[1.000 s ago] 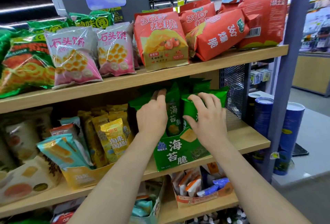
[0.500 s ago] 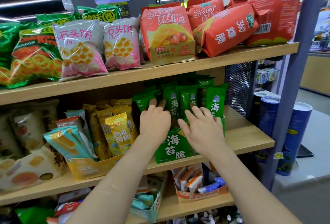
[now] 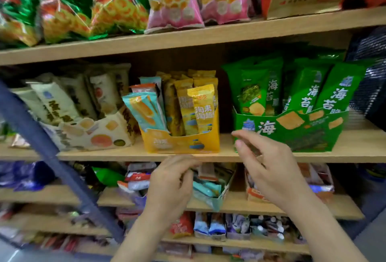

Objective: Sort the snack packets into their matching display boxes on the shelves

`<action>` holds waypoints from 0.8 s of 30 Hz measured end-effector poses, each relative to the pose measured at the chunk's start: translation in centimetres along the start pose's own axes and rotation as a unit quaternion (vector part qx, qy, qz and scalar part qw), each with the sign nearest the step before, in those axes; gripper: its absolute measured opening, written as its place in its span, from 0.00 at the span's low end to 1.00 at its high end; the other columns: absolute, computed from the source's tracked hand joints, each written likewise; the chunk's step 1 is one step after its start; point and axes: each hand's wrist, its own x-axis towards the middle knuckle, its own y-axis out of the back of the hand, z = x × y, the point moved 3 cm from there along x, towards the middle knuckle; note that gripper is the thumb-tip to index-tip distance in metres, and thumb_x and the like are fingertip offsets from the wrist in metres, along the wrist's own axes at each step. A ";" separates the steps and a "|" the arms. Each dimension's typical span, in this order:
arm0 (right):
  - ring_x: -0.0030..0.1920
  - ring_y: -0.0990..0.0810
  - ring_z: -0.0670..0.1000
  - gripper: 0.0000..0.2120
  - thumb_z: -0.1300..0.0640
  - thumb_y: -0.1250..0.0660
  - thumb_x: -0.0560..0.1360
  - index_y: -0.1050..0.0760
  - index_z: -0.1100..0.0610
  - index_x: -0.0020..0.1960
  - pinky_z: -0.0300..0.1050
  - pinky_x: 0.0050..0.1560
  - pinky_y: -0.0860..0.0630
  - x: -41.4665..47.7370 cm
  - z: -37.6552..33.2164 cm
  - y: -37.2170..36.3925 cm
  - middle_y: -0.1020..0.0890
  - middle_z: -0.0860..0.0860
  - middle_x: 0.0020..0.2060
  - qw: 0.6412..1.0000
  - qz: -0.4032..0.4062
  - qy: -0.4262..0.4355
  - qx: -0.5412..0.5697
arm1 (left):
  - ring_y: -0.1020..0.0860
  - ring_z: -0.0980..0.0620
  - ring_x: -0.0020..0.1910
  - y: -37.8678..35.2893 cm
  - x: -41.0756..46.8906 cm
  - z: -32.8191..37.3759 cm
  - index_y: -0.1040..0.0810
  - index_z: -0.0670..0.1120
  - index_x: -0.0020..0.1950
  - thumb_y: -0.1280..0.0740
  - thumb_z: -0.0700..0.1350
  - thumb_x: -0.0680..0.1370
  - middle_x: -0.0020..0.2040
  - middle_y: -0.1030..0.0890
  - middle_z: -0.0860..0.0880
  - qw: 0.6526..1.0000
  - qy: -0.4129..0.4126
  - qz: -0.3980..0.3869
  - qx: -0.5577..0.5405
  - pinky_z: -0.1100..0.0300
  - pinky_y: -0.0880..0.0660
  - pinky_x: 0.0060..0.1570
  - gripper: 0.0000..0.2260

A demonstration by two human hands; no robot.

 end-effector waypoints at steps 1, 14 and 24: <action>0.47 0.23 0.33 0.23 0.41 0.45 0.79 0.22 0.50 0.64 0.28 0.46 0.30 -0.4 -0.3 -1.5 0.20 0.36 0.46 0.999 -0.030 -0.008 0.017 | 0.22 0.61 0.49 0.6 -1.8 -1.9 0.15 0.46 0.47 0.38 0.37 0.72 0.47 0.18 0.56 0.999 0.039 -0.014 0.005 0.74 0.31 0.54 0.13; 0.74 0.36 0.49 0.26 0.52 0.36 0.80 0.40 0.45 0.77 0.43 0.70 0.36 -5.0 -1.6 -27.6 0.35 0.48 0.74 0.952 -0.283 -0.116 -0.020 | 0.30 0.48 0.66 8.8 -10.8 -25.3 0.30 0.45 0.70 0.35 0.29 0.71 0.68 0.30 0.45 0.946 0.303 -0.045 0.108 0.62 0.32 0.60 0.28; 0.78 0.62 0.66 0.34 0.44 0.39 0.81 0.58 0.33 0.77 0.61 0.75 0.44 -2.4 -3.8 -37.8 0.59 0.52 0.80 0.916 -0.298 -0.183 -0.198 | 0.27 0.41 0.55 7.5 -5.1 -33.1 0.31 0.52 0.71 0.34 0.35 0.75 0.63 0.34 0.44 0.923 0.239 -0.225 0.202 0.51 0.23 0.44 0.26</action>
